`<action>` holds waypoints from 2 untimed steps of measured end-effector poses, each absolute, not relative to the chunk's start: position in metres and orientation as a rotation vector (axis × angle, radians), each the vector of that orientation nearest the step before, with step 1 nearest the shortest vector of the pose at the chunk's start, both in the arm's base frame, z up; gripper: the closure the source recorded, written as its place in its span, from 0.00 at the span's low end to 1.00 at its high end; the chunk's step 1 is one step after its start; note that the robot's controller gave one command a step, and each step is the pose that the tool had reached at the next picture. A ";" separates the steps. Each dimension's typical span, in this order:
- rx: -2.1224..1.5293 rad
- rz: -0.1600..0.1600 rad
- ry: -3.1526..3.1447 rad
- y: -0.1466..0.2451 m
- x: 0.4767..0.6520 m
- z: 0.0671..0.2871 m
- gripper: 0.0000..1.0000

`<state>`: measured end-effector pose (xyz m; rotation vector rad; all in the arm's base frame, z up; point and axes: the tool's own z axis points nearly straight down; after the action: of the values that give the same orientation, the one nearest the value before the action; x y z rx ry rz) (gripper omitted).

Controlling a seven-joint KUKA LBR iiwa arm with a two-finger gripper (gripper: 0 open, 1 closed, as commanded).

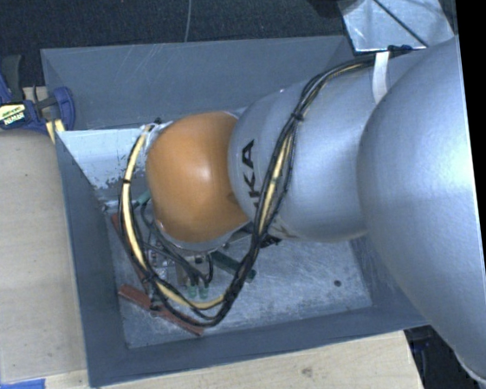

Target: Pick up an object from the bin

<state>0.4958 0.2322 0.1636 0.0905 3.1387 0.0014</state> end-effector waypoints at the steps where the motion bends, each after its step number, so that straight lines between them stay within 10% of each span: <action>1: 0.136 0.004 3.134 0.217 0.496 0.159 1.00; 2: 0.383 0.002 3.116 0.213 0.527 0.146 1.00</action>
Offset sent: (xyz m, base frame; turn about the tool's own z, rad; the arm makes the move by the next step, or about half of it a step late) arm 0.0438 -0.0202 -0.0225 0.2178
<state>0.5273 0.2126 0.1462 0.3832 3.1157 0.0021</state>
